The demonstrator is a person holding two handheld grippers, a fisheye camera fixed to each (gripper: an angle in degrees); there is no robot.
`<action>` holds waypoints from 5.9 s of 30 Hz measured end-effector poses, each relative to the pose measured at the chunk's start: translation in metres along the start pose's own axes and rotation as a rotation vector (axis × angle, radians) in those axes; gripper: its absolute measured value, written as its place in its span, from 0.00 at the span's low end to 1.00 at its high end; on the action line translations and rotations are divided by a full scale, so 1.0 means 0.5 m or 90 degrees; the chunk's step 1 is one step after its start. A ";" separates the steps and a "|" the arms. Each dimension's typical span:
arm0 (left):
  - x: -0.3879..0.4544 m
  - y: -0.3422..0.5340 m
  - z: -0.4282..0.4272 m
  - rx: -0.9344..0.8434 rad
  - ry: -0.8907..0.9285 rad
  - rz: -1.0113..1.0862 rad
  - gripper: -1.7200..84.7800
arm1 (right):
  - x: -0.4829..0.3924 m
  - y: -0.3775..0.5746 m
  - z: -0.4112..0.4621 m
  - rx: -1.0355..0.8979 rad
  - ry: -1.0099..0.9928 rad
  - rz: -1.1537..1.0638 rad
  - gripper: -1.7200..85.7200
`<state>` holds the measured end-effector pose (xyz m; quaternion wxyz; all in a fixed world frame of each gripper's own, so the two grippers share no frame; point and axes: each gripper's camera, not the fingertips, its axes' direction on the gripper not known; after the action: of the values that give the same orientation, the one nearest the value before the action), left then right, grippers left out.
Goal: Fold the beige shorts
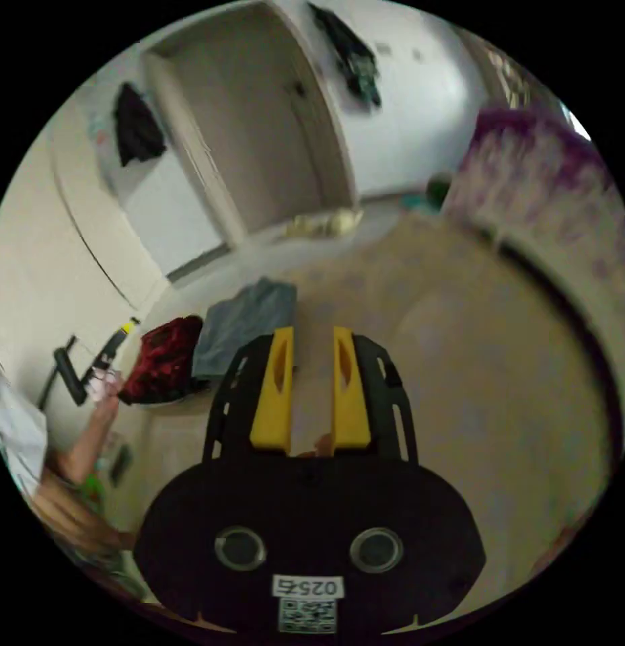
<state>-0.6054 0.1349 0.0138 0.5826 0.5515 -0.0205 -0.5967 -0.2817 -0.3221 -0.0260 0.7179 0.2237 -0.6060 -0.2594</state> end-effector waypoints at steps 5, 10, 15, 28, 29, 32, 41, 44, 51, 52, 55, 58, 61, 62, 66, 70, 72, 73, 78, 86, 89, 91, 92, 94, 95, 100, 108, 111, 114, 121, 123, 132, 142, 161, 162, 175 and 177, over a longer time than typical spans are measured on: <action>0.311 0.126 -0.099 0.171 0.331 0.146 0.05 | -0.215 0.236 -0.557 0.410 0.351 0.005 0.06; 0.629 0.244 -0.176 0.202 0.619 0.269 0.11 | -0.310 0.471 -0.901 0.371 0.561 0.127 0.07; 0.977 0.405 -0.227 0.046 0.953 0.302 0.13 | -0.359 0.747 -1.169 0.314 0.664 0.377 0.10; 1.770 0.955 -0.223 -0.651 1.148 0.430 0.17 | -0.334 1.073 -1.656 0.278 0.727 0.605 0.18; 1.831 1.023 -0.212 -0.756 1.139 0.342 0.17 | -0.325 1.087 -1.700 0.289 0.720 0.621 0.19; 1.930 1.196 -0.167 -0.974 1.092 -0.013 0.18 | -0.312 1.120 -1.802 0.326 0.678 0.651 0.20; 1.961 1.400 -0.096 -1.109 0.915 -0.209 0.01 | -0.326 1.206 -1.987 0.328 0.613 0.711 0.21; 1.929 1.345 -0.081 -1.065 0.958 0.005 0.01 | -0.323 1.248 -2.047 0.361 0.614 0.754 0.23; 1.572 1.238 -0.022 -1.069 0.858 0.445 0.01 | -0.267 1.447 -2.135 0.695 0.181 0.878 0.29; 1.525 1.231 -0.012 -1.054 0.837 0.480 0.01 | -0.268 1.461 -2.130 0.725 0.147 0.884 0.29; 1.273 1.205 0.040 -1.012 0.767 0.581 0.01 | -0.278 1.505 -2.063 0.666 0.043 1.030 0.25; 1.030 1.167 0.092 -1.039 0.728 0.360 0.01 | -0.334 1.514 -1.988 0.589 0.041 1.111 0.12; 0.852 1.122 0.091 -0.998 0.729 0.217 0.03 | -0.371 1.509 -1.955 0.690 -0.026 1.117 0.09; 0.792 1.094 0.083 -0.961 0.721 0.203 0.05 | -0.374 1.493 -1.968 0.690 -0.007 1.119 0.08; 0.595 0.963 0.066 -0.877 0.703 0.077 0.07 | -0.339 1.343 -2.126 0.565 0.153 0.939 0.07; 0.530 0.825 0.053 -0.779 0.828 -0.001 0.11 | -0.330 1.116 -2.253 0.352 0.306 0.679 0.07; 0.579 0.746 0.034 -0.751 0.953 0.001 0.14 | -0.344 0.953 -2.277 0.235 0.343 0.513 0.07; 0.598 0.730 0.029 -0.753 0.995 0.000 0.14 | -0.349 0.912 -2.275 0.206 0.348 0.474 0.07; 0.700 0.589 0.015 -0.709 1.274 -0.112 0.18 | -0.366 0.606 -2.099 -0.065 0.295 0.177 0.08; 0.402 0.474 0.160 -0.754 1.044 -0.236 0.08 | -0.248 0.567 -1.741 -0.293 0.273 0.190 0.16; 0.164 0.412 0.151 -0.771 0.795 -0.290 0.06 | -0.214 0.596 -1.688 -0.316 0.234 0.246 0.17; -0.002 0.362 0.126 -0.744 0.642 -0.392 0.06 | -0.207 0.609 -1.674 -0.319 0.216 0.260 0.18; -0.099 0.322 0.100 -0.718 0.559 -0.414 0.06 | -0.199 0.621 -1.668 -0.320 0.239 0.281 0.18; -0.214 0.263 0.056 -0.683 0.436 -0.414 0.06 | -0.178 0.643 -1.663 -0.320 0.271 0.322 0.17; -0.272 0.230 0.033 -0.669 0.367 -0.405 0.06 | -0.155 0.663 -1.664 -0.318 0.300 0.374 0.17; -0.397 0.132 -0.015 -0.638 0.246 -0.427 0.06 | -0.053 0.799 -1.738 -0.132 0.130 0.722 0.16; -0.450 0.012 -0.039 -0.661 0.235 -0.461 0.06 | 0.027 0.977 -1.711 0.249 -0.154 0.991 0.23; -0.469 -0.031 -0.050 -0.661 0.255 -0.452 0.06 | 0.112 0.912 -1.659 0.184 -0.145 0.942 0.20; -0.483 -0.071 -0.064 -0.655 0.265 -0.442 0.07 | 0.178 0.845 -1.597 0.007 -0.154 0.918 0.13; -0.454 -0.191 -0.095 -0.563 0.416 -0.450 0.07 | 0.128 0.775 -1.721 0.217 -0.135 0.819 0.05; -0.380 -0.262 -0.086 -0.554 0.520 -0.404 0.06 | 0.039 0.704 -1.839 0.259 -0.014 0.722 0.05; -0.192 -0.448 -0.072 -0.456 0.853 -0.328 0.07 | -0.185 0.425 -2.180 0.121 0.441 0.468 0.08; -0.311 -0.115 0.110 -0.702 0.514 -0.290 0.07 | -0.061 0.958 -1.879 -0.080 0.142 0.933 0.16; -0.225 0.109 0.206 -0.707 0.441 -0.258 0.09 | -0.249 1.070 -1.882 0.159 0.344 0.966 0.16; -0.221 0.129 0.210 -0.705 0.445 -0.256 0.08 | -0.210 1.056 -1.867 0.146 0.336 0.954 0.15; 0.091 0.262 -0.013 -0.577 0.621 0.131 0.07 | -0.304 0.634 -1.915 -0.068 0.492 0.544 0.01; 0.282 0.345 -0.008 -0.614 0.907 0.149 0.06 | -0.324 0.643 -1.898 -0.129 0.562 0.523 0.02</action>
<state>-0.4461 -0.0192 0.0379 0.6845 0.4809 0.5478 0.0112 0.6654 0.0348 -0.1007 0.9603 -0.0112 -0.2601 0.0999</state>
